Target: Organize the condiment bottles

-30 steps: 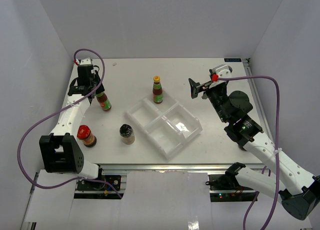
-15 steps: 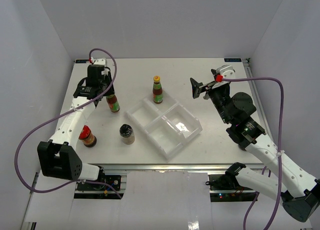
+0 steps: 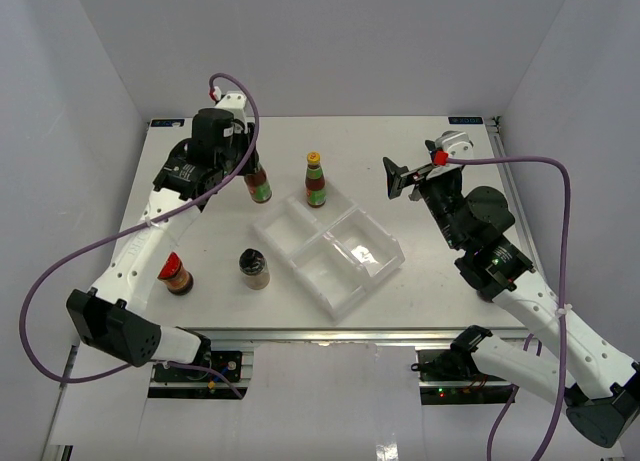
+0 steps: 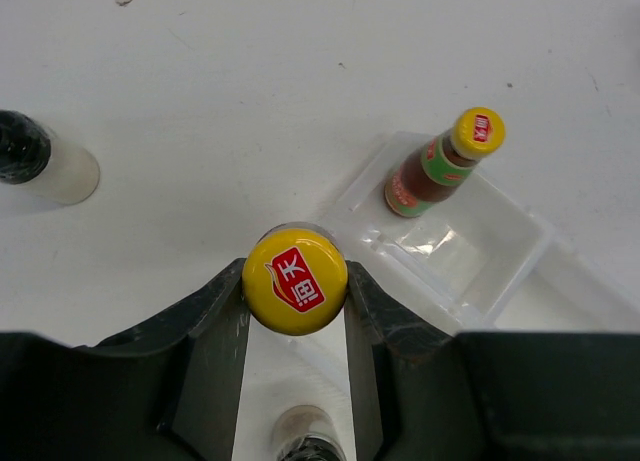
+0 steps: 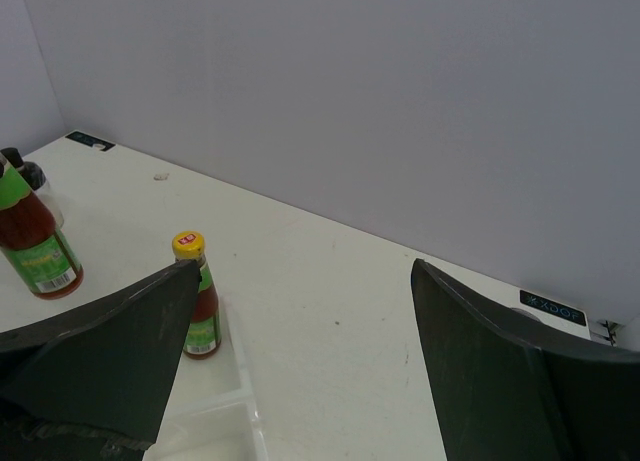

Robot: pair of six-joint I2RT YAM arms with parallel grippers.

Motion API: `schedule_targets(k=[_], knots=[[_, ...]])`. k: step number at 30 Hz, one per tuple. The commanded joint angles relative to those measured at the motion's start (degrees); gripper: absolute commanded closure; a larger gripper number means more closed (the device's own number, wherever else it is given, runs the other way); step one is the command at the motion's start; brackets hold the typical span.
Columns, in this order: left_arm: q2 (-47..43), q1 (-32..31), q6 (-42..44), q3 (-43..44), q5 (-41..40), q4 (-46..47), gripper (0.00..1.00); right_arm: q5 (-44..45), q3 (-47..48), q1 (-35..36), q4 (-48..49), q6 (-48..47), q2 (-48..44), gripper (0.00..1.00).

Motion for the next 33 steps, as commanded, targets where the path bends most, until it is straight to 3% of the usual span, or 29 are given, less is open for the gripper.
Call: schedule_targets(k=[1, 10, 33], knots=[[-3.53, -4.66, 0.52, 5.67, 4.89, 2.65, 1.00, 1.04, 1.58, -0.05, 0.70, 0.26, -1.06, 0.08], [-1.20, -13.18, 0.54, 7.00, 6.83, 4.42, 1.00, 1.05, 2.19, -0.06, 0.18, 0.61, -1.35, 0.08], [9.14, -14.19, 2.36, 2.61, 10.71, 19.96, 1.00, 2.77, 1.15, 0.00, 0.60, -0.26, -4.82, 0.08]])
